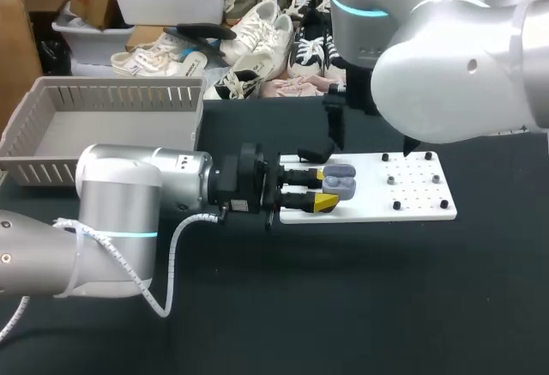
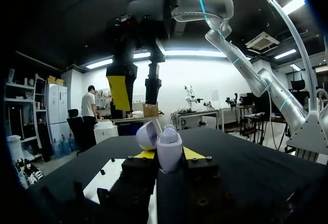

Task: Pick up each earbud case from the left stands, insert the matching earbuds, close the lid, and place the case in the box.

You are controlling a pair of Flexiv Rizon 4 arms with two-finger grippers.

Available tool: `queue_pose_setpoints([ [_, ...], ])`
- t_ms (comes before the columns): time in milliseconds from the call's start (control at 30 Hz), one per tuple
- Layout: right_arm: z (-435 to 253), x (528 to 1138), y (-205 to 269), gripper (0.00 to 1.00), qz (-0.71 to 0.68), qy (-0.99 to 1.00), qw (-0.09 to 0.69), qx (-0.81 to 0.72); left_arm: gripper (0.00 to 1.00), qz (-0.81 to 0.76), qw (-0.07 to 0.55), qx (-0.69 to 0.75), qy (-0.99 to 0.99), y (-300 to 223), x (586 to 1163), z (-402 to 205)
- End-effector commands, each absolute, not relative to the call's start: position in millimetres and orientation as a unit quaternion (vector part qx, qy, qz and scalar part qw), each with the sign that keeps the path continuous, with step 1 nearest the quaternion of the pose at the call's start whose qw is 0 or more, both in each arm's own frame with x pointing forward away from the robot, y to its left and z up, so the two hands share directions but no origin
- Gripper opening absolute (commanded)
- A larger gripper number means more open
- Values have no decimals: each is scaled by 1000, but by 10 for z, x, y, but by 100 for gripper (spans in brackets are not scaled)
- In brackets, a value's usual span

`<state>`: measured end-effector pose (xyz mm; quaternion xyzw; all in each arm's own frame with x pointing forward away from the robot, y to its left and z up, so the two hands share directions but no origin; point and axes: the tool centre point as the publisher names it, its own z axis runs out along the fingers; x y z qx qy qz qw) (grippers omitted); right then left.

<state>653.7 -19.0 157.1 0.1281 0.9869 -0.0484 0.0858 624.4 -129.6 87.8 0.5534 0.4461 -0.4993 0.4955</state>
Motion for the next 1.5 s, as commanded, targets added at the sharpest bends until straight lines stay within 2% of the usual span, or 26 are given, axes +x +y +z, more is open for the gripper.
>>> queue_pose_setpoints([
  [33,1505,6647,-211,100,-50,988,75,128,0,-499,497,553,446,-1293,6238,877],
  [700,1217,6613,-238,100,-42,991,36,119,0,-499,497,553,446,-1293,6238,877],
  [1500,1293,6276,-178,100,-52,994,31,96,0,-499,497,553,446,-1293,6238,877],
])
